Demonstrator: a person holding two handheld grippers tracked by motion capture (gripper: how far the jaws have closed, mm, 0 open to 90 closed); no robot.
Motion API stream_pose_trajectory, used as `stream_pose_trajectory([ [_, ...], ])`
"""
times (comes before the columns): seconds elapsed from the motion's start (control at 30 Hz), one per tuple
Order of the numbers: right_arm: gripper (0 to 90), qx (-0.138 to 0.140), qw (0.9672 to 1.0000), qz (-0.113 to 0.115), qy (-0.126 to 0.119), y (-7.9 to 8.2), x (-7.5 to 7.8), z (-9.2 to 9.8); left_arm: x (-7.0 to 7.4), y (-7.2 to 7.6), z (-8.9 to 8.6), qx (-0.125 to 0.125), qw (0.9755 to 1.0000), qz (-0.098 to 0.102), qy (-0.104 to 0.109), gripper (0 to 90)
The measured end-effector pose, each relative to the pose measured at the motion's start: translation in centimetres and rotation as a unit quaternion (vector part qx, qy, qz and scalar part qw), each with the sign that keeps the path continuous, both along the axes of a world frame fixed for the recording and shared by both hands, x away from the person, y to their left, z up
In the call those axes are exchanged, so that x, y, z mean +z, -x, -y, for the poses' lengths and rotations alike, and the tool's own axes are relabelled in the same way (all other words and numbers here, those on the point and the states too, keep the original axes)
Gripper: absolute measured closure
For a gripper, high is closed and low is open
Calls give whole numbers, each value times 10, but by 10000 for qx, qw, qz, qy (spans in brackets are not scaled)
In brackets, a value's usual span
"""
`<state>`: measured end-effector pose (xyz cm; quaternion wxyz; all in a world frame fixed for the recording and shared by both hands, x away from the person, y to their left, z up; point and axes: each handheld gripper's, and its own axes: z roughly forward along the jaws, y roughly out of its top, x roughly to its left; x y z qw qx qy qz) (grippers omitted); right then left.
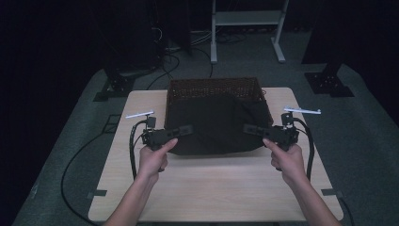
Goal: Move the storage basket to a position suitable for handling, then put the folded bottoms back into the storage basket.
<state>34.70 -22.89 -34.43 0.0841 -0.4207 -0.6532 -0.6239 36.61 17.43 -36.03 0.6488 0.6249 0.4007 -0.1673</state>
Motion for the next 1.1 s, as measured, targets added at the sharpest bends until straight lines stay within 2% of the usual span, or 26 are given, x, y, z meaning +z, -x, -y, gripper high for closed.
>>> stream_pose_trajectory([
  [0.17, 746, 74, 9999, 62, 44, -11, 8, -3, 7, -8, -4, 49, 10000, -31, -12, 745],
  [0.33, 746, 85, 9999, 96, 74, -21, 19, -6, 17, -18, -4, 91, 9999, 51, -61, 746],
  [0.53, 747, 111, 9998, 167, 94, -35, 33, -6, 28, -30, -4, 127, 9999, 74, -23, 746],
  [0.63, 746, 127, 9997, 188, 88, -41, 38, -6, 32, -36, -4, 150, 9998, 50, 80, 746],
  [0.77, 746, 145, 9997, 160, 89, -50, 45, -5, 36, -44, -3, 177, 9998, 45, 35, 746],
  [1.1, 746, 93, 9998, 141, 115, -65, 49, -4, 42, -61, -1, 176, 9998, 28, -56, 745],
])
